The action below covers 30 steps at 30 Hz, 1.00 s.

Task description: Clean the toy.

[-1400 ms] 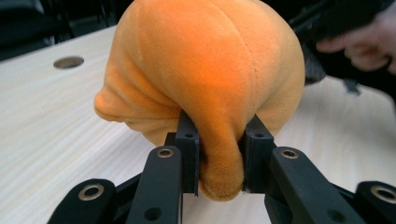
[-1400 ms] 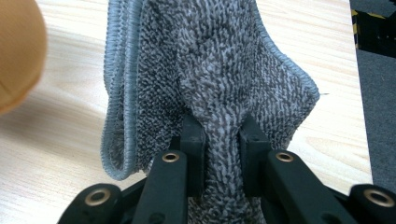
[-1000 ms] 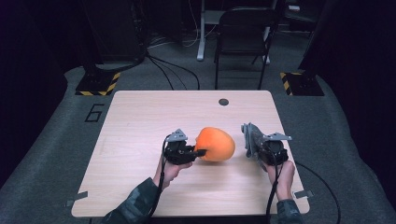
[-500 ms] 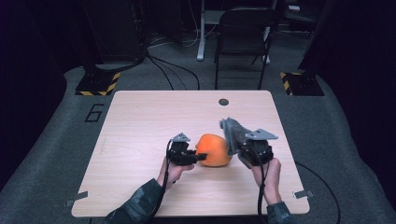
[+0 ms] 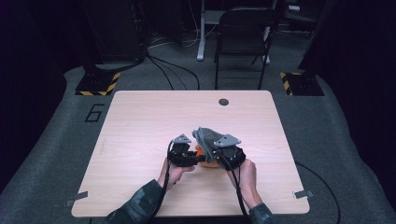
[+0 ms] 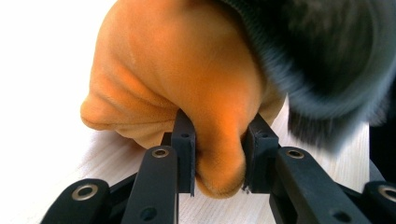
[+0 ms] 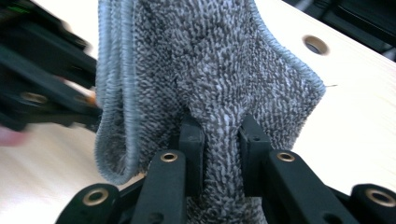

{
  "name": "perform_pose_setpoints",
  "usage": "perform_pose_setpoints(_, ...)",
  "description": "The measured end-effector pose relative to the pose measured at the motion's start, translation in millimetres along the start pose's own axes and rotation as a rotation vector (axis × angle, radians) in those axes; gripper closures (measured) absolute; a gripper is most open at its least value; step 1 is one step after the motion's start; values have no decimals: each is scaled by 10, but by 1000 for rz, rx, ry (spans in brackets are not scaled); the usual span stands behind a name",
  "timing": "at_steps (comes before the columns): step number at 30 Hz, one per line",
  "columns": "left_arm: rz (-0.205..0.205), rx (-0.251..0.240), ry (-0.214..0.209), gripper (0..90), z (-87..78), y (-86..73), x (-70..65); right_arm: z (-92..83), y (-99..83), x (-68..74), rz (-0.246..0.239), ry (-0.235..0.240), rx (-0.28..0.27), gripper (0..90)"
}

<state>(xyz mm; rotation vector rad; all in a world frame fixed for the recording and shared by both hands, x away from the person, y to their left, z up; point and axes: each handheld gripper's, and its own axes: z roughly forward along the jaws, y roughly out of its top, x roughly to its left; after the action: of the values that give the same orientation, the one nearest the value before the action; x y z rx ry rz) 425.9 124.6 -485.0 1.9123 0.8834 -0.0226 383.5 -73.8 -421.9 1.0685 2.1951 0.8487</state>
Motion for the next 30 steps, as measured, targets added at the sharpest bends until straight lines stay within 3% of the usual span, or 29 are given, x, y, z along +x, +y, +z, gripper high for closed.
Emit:
perform_pose_setpoints(4,2,5,-10,698,8,-5,-6,43,-146,-252,68,-42,46,754)
perform_pose_setpoints(5,3,6,-10,698,11,-5,-10,43,-146,-252,68,-42,46,754)
perform_pose_setpoints(6,2,4,-13,695,12,-6,-8,91,-230,-392,110,-40,71,753)
perform_pose_setpoints(7,3,6,-14,695,12,-5,-9,91,-230,-392,110,-40,71,753)
perform_pose_setpoints(10,3,3,-15,692,20,-8,-12,191,-345,-521,168,-20,102,753)
perform_pose_setpoints(14,-3,2,-16,689,17,-9,-6,314,-463,-634,190,-32,154,752)
perform_pose_setpoints(15,-3,-1,-16,688,18,-9,-6,390,-541,-687,194,-29,192,753)
perform_pose_setpoints(18,-4,-7,-12,685,13,-5,-10,414,-573,-722,187,-42,215,762)
perform_pose_setpoints(20,-6,-6,-8,681,6,-1,-4,353,-547,-736,210,-51,195,765)
perform_pose_setpoints(22,-12,-6,-11,680,0,5,11,185,-443,-750,210,-46,128,765)
perform_pose_setpoints(24,-15,-8,-12,678,0,5,17,6,-315,-702,215,-19,45,763)
perform_pose_setpoints(25,-6,-10,-10,678,8,4,5,-140,-185,-599,194,42,-27,761)
perform_pose_setpoints(26,-6,-10,-10,678,8,4,5,-140,-185,-599,194,42,-27,761)
perform_pose_setpoints(27,6,-7,-7,677,11,3,-14,-187,-77,-438,158,87,-62,759)
perform_pose_setpoints(28,6,-7,-7,677,11,3,-14,-187,-77,-438,158,87,-62,759)
perform_pose_setpoints(29,3,-8,-6,676,12,1,-27,-131,-14,-255,122,118,-48,754)
perform_pose_setpoints(30,11,-5,1,676,10,1,-28,-131,-14,-255,122,118,-48,754)
